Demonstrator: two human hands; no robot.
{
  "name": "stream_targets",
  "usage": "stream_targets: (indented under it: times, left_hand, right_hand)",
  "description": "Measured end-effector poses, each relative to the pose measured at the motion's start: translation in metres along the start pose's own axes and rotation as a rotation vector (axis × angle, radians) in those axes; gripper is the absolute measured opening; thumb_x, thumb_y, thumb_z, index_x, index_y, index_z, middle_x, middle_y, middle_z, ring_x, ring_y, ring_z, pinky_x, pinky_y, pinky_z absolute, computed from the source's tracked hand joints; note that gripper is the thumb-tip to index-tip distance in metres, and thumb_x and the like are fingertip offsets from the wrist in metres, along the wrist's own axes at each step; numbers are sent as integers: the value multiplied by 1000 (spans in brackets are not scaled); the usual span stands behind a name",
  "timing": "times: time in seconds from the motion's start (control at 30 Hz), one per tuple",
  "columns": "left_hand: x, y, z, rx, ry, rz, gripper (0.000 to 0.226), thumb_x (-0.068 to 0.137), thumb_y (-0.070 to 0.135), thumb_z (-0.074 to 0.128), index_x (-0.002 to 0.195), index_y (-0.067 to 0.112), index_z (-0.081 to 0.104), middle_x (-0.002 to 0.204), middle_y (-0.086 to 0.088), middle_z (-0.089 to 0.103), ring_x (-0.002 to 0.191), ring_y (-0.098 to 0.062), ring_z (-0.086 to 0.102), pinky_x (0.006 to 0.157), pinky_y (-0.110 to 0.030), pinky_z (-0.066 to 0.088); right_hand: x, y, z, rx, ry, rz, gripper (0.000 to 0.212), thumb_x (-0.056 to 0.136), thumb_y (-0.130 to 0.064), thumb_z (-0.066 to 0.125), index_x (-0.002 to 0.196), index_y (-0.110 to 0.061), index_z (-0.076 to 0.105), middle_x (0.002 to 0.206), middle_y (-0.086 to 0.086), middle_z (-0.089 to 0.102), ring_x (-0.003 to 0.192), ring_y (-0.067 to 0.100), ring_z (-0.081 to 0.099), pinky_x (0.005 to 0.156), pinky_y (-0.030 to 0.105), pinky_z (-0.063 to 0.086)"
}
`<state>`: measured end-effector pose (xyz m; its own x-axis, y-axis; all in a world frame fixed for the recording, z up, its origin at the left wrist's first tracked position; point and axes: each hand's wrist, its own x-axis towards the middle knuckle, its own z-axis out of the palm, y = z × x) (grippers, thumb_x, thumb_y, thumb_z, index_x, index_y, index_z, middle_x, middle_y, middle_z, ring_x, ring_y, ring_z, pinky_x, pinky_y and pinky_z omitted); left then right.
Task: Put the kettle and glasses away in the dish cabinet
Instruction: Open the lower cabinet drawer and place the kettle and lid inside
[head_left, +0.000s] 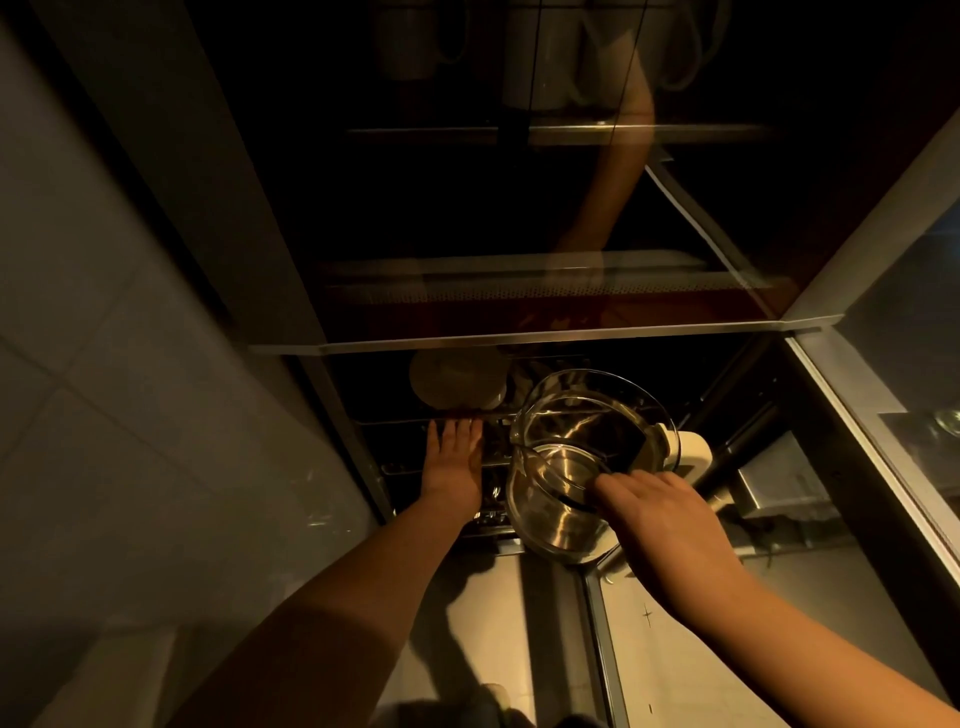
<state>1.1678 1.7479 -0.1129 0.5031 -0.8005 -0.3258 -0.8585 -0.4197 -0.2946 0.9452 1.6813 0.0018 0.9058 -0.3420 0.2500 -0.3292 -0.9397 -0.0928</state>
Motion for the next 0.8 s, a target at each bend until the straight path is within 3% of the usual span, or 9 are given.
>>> stream_targets:
  times: [0.13,0.23,0.33,0.43,0.63,0.8]
  left_hand:
    - [-8,0,-5,-152,71,-12,76,97,31,36,147,7,-15,157,-16,-15,144,-33,-13,114,-50,-7]
    - [-25,3,-14,-452,296,-63,77,95,24,38,146,10,-19,158,-12,-12,145,-26,-13,115,-41,-10]
    - [-53,9,-28,-639,573,18,80,88,19,35,144,19,-22,157,-5,-12,145,-18,-13,116,-39,-8]
    - [-80,14,-45,-725,772,149,73,81,15,31,149,17,4,156,-7,11,145,-20,4,119,-41,2]
    - [-106,23,-69,-558,861,427,47,86,25,45,131,14,49,139,-6,50,137,-19,33,116,-43,18]
    - [-115,30,-82,-445,927,480,38,83,33,61,115,12,59,107,-4,66,105,-16,59,110,-36,29]
  right_hand:
    - [1,0,-1,-10,-17,2,61,35,-6,92,89,-21,68,78,-4,70,70,17,68,62,32,56]
    - [0,2,-4,-13,-41,-1,63,33,-9,94,90,-21,68,78,-4,70,70,16,68,64,32,55]
    - [0,5,-8,-16,-72,-15,63,35,-12,93,92,-23,67,80,-7,69,73,15,67,66,31,54]
    - [0,7,-13,-20,-73,-43,62,35,-11,92,90,-22,66,78,-6,68,70,16,66,64,30,52]
    - [-3,6,-27,-13,-63,-96,61,37,-11,92,91,-22,65,78,-6,68,69,15,66,63,29,51]
    - [-5,4,-39,-25,-101,-116,56,45,-11,91,94,-21,66,80,-6,69,72,15,66,66,28,50]
